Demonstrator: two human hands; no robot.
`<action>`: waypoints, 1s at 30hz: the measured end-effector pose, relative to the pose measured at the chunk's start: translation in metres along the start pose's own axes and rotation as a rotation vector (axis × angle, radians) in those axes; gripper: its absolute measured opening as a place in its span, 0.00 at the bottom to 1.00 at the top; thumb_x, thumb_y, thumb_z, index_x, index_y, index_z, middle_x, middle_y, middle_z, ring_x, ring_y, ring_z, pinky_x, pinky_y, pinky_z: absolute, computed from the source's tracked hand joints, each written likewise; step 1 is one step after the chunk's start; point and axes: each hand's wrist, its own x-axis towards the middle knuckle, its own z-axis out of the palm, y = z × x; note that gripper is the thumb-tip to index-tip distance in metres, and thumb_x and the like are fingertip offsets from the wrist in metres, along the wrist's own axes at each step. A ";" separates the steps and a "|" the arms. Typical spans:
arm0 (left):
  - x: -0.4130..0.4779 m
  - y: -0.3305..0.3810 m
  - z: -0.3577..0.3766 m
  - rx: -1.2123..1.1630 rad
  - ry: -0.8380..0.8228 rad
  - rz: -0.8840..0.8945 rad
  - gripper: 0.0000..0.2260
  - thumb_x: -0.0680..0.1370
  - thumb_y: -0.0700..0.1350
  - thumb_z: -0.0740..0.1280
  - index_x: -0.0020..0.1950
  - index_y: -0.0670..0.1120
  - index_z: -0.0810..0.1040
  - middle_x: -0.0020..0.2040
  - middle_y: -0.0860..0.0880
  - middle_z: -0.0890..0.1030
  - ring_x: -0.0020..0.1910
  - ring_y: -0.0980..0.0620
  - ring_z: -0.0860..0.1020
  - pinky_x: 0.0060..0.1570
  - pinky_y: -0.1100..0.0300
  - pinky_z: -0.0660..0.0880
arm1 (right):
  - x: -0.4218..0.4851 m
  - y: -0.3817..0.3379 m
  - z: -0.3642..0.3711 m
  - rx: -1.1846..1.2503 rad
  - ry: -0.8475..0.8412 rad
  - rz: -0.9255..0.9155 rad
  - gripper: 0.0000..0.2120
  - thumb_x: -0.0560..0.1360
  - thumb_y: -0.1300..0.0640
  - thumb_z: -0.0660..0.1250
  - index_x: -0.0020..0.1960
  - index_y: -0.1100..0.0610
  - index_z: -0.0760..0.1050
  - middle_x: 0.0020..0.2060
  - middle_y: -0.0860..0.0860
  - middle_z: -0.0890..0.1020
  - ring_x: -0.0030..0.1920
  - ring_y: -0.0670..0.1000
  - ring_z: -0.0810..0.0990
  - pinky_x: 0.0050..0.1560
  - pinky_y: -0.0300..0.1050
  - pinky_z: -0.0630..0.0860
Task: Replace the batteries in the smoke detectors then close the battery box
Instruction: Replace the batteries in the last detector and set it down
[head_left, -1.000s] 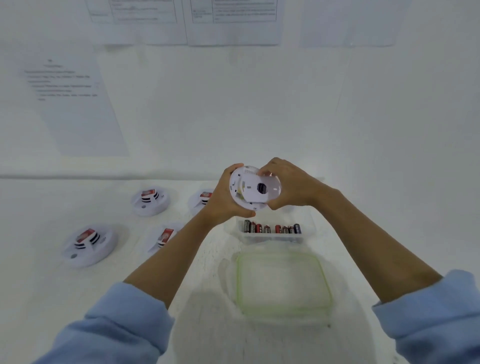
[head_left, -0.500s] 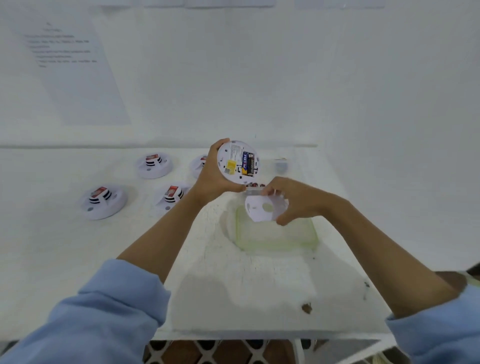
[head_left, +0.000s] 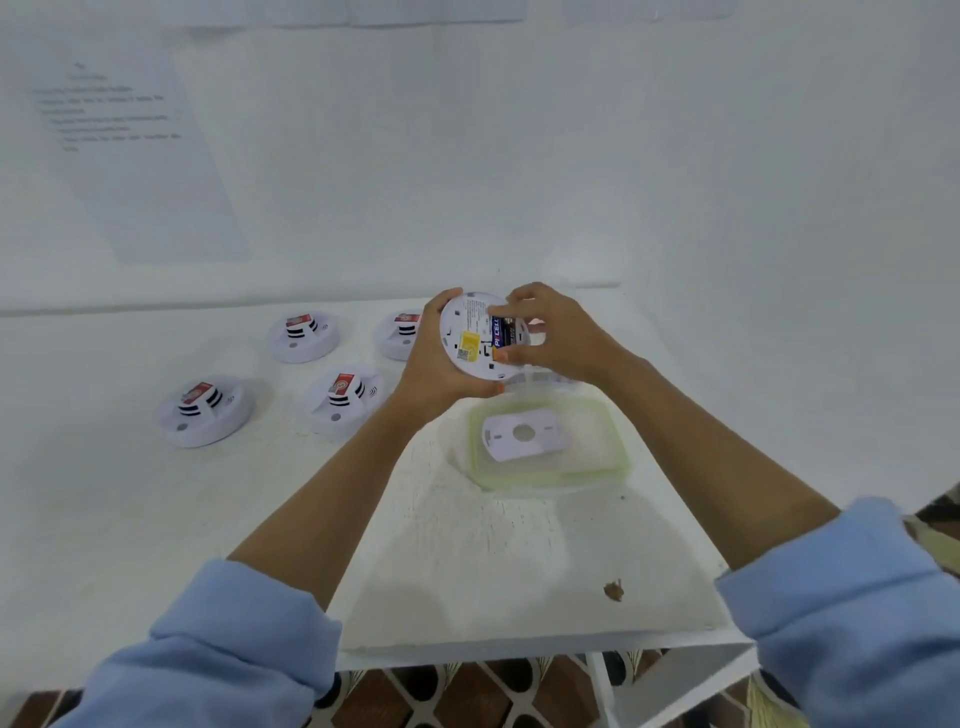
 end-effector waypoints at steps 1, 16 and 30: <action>0.002 0.000 0.001 0.006 0.004 0.002 0.46 0.55 0.33 0.77 0.68 0.43 0.58 0.59 0.54 0.70 0.53 0.69 0.75 0.48 0.69 0.75 | 0.002 0.001 -0.003 -0.031 -0.017 -0.001 0.23 0.69 0.55 0.73 0.63 0.55 0.74 0.61 0.53 0.71 0.59 0.53 0.72 0.62 0.47 0.71; 0.055 -0.010 0.004 -0.034 0.066 -0.065 0.43 0.61 0.21 0.72 0.69 0.43 0.57 0.53 0.54 0.71 0.43 0.71 0.77 0.36 0.71 0.75 | 0.049 0.028 -0.020 -0.511 -0.043 -0.292 0.17 0.76 0.55 0.61 0.60 0.63 0.76 0.57 0.63 0.77 0.47 0.61 0.80 0.48 0.54 0.78; 0.077 -0.044 -0.005 0.005 0.017 -0.027 0.45 0.55 0.36 0.78 0.65 0.52 0.60 0.60 0.50 0.70 0.55 0.63 0.74 0.46 0.66 0.77 | 0.075 0.049 -0.010 -0.034 -0.071 -0.065 0.22 0.61 0.56 0.79 0.52 0.57 0.76 0.47 0.49 0.71 0.48 0.46 0.71 0.47 0.35 0.68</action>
